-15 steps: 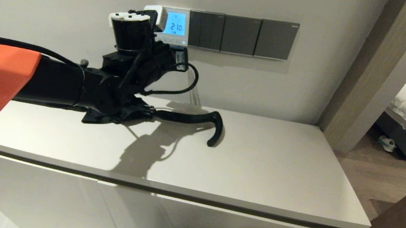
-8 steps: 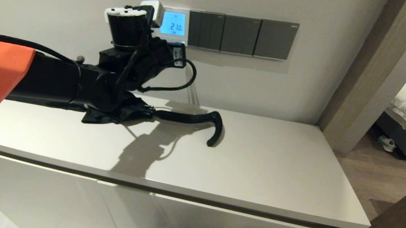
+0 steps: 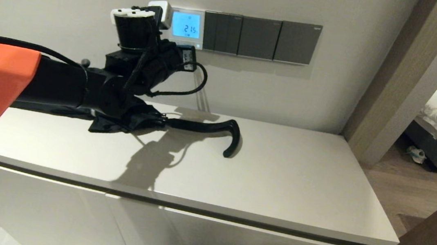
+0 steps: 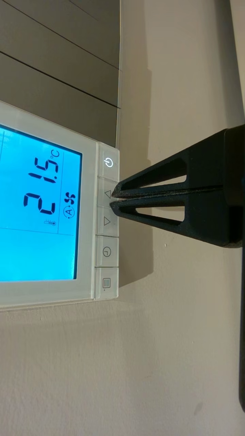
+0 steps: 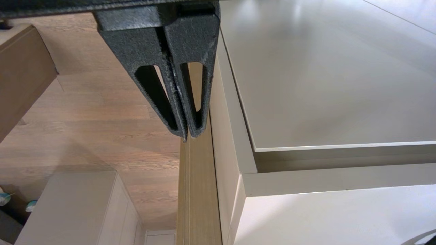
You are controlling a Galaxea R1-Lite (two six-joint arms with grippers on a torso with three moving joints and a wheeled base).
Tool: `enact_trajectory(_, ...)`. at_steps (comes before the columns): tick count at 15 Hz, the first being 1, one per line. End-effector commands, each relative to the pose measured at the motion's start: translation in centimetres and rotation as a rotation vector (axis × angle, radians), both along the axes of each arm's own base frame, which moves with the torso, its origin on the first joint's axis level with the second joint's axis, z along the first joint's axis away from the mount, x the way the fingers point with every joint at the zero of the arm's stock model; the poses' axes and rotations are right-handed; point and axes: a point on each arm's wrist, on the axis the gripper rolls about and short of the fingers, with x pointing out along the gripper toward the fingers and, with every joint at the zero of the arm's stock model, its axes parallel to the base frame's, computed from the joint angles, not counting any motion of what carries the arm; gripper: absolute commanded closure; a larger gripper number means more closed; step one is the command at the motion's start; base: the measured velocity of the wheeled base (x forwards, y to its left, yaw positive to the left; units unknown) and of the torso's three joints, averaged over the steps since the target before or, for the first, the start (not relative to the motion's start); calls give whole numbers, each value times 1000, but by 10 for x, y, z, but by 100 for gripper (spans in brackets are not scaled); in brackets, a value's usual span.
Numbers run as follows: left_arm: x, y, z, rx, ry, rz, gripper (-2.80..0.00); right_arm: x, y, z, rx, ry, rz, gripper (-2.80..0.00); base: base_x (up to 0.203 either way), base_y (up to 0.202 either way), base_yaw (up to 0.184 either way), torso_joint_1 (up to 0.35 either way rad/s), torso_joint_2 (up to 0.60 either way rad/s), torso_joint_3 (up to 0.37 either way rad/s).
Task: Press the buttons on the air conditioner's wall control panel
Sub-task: Press the temperature increase button
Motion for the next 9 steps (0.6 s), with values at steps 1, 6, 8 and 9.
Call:
enact_trajectory(1,1,0,-2,0,2,2,0,0,0,0,0,3,1,0,0,0,0,0,0,0)
enact_trajectory(6,6,0,-4,-2,2,6,0,0,0,0,0,3,1,0,0,0,0,0,0,0)
enact_trajectory(8,6,0,-4,-2,2,6,0,0,0,0,0,3,1,0,0,0,0,0,0,0)
enact_trajectory(9,6,0,-4,-2,2,6,0,0,0,0,0,3,1,0,0,0,0,0,0,0)
